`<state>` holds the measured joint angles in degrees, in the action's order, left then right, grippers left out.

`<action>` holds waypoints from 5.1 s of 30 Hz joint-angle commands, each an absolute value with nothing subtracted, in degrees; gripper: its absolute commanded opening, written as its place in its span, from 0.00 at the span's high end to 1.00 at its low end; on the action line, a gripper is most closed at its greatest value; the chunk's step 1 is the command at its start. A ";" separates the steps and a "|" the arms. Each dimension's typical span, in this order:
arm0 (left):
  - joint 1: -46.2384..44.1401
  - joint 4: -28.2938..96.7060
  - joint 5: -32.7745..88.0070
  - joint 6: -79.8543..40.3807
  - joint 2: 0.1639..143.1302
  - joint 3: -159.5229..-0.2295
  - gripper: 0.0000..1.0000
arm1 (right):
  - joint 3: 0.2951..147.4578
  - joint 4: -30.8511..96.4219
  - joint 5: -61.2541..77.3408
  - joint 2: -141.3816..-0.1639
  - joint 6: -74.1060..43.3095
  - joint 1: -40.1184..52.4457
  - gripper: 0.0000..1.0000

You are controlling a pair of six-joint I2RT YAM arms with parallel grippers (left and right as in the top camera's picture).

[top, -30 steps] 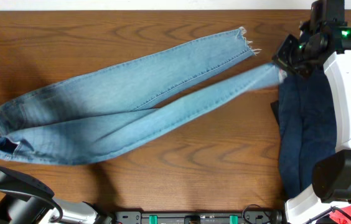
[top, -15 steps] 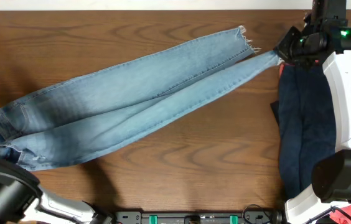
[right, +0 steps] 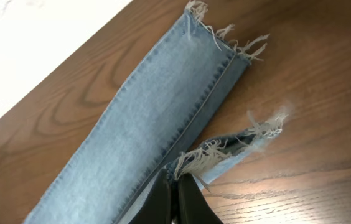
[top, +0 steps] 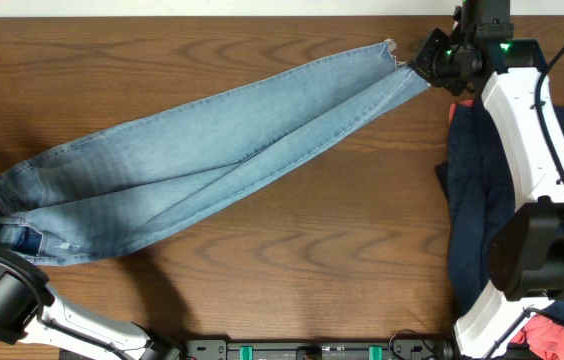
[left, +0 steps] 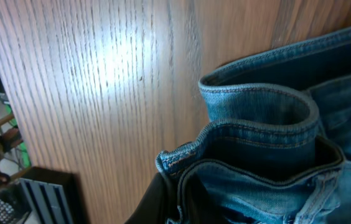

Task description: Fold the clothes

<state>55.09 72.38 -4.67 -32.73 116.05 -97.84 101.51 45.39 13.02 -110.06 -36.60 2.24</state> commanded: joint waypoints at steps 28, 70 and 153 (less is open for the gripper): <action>55.96 72.93 10.31 -10.85 110.80 -97.71 0.27 | 102.32 47.55 9.23 -104.75 -23.51 0.78 0.96; 59.96 82.96 1.72 -29.65 107.35 -97.73 0.94 | 103.79 44.49 20.58 -101.56 -42.61 0.08 0.99; 54.72 75.53 0.64 -33.06 115.59 -99.61 0.94 | 114.65 37.04 36.05 -127.07 -33.63 0.51 0.99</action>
